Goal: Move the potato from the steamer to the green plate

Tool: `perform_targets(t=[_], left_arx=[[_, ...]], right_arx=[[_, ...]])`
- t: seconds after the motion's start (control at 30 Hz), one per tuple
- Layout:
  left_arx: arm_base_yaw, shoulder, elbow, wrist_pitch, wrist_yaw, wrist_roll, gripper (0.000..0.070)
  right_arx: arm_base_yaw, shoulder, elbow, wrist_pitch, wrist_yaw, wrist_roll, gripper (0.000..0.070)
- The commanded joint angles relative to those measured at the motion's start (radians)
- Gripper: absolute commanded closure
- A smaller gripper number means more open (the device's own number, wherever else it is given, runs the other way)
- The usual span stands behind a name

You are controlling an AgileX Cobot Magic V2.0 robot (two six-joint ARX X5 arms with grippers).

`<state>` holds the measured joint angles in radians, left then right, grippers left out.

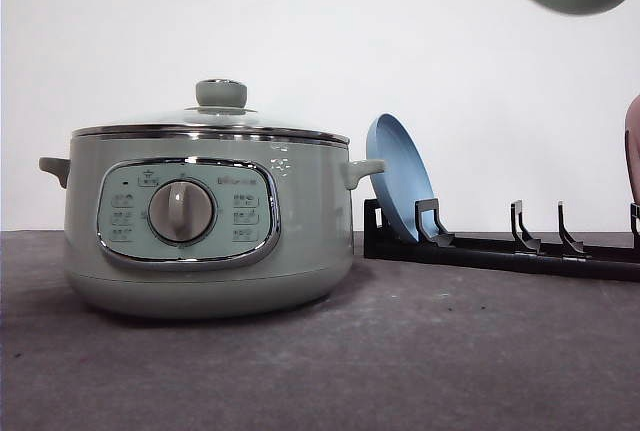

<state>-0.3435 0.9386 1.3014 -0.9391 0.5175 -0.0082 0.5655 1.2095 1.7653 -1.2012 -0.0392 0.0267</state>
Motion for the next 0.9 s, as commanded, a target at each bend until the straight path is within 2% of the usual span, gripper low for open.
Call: perform_targets(t=[0.0, 0.17, 0.3, 0.53, 0.67, 0.87], left_arx=[[-0.005, 0.010, 0.021, 0.008, 0.003, 0.021, 0.0000], [-0.005, 0.010, 0.021, 0.016, 0.003, 0.023, 0.0000], [-0.005, 0.010, 0.021, 0.020, 0.003, 0.023, 0.0000], [-0.005, 0.010, 0.021, 0.009, 0.003, 0.023, 0.0000], [-0.005, 0.010, 0.021, -0.006, 0.003, 0.023, 0.0000], [-0.005, 0.010, 0.021, -0.016, 0.003, 0.023, 0.0000]], right_arx=[[0.063, -0.008, 0.023, -0.011, 0.047, -0.054, 0.0694], [0.246, -0.028, -0.015, -0.075, 0.173, -0.065, 0.0694], [0.365, -0.028, -0.103, -0.094, 0.258, -0.048, 0.0694], [0.521, -0.028, -0.340, -0.084, 0.418, 0.078, 0.0695], [0.574, -0.028, -0.468, -0.048, 0.436, 0.133, 0.0694], [0.641, -0.027, -0.674, 0.086, 0.437, 0.192, 0.0694]])
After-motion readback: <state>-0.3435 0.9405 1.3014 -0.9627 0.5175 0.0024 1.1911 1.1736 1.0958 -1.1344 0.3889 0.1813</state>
